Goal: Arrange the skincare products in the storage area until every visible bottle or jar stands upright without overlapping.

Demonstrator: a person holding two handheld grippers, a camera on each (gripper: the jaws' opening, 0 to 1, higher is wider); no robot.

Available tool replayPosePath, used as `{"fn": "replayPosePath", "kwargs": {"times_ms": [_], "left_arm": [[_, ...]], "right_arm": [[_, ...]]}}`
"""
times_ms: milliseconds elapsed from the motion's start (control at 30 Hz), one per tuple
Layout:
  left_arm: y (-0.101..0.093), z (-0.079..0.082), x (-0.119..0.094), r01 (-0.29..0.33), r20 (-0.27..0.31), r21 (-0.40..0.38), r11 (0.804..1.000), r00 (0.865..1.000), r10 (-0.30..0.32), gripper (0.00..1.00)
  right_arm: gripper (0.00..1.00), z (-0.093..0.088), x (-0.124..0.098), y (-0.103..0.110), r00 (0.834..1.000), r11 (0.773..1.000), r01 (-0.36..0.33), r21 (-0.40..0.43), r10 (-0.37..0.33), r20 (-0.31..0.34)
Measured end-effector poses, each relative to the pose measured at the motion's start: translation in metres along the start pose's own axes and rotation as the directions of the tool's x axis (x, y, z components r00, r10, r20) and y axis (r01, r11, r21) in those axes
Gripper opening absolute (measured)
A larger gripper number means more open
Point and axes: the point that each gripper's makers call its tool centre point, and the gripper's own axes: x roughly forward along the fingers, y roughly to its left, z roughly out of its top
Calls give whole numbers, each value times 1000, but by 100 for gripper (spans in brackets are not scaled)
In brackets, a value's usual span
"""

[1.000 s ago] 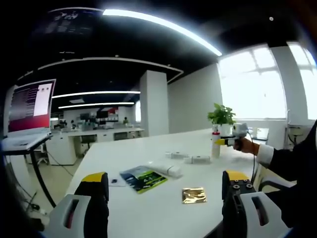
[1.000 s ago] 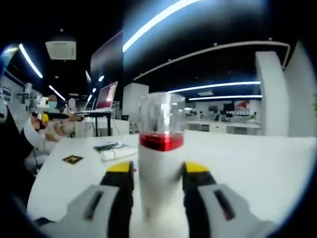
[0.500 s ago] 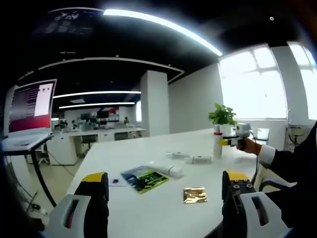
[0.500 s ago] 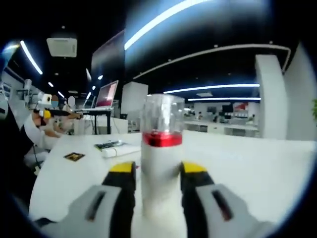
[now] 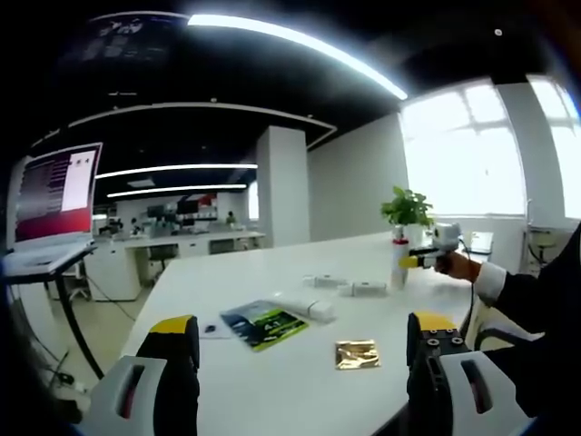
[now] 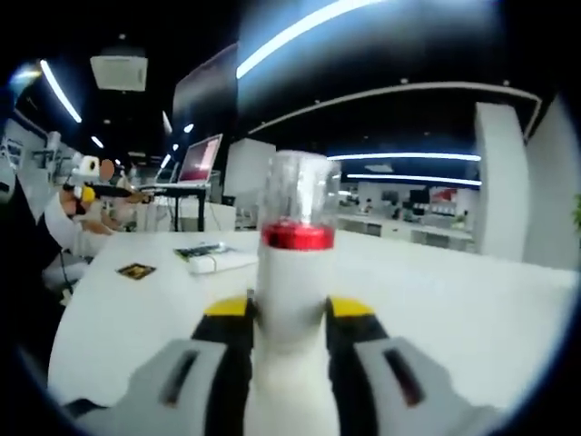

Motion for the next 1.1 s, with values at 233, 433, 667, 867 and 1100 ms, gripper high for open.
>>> {"fn": "replayPosePath", "kwargs": {"times_ms": [233,433,667,867,1100], "left_arm": [[-3,2,-1,7,8,2,1000,1000,-7,97],[-5,3,-1,15,11,-7,1000,1000,-15,97],[-6,3,-2,21,11,-6,1000,1000,-21,97],[-5,2,-2,22,10,-6,1000,1000,-22,97],[-4,2,-3,23,8,-5,1000,1000,-23,97]], "right_arm": [[34,-17,8,3,996,996,12,-88,-19,-84],[34,-17,6,1,996,996,25,-90,-32,-82],[33,-20,1,-14,991,994,91,-68,-97,-94],[33,-23,-4,-25,983,988,143,-63,-149,-103],[33,-29,-7,-26,979,987,148,-57,-155,-134]]}}
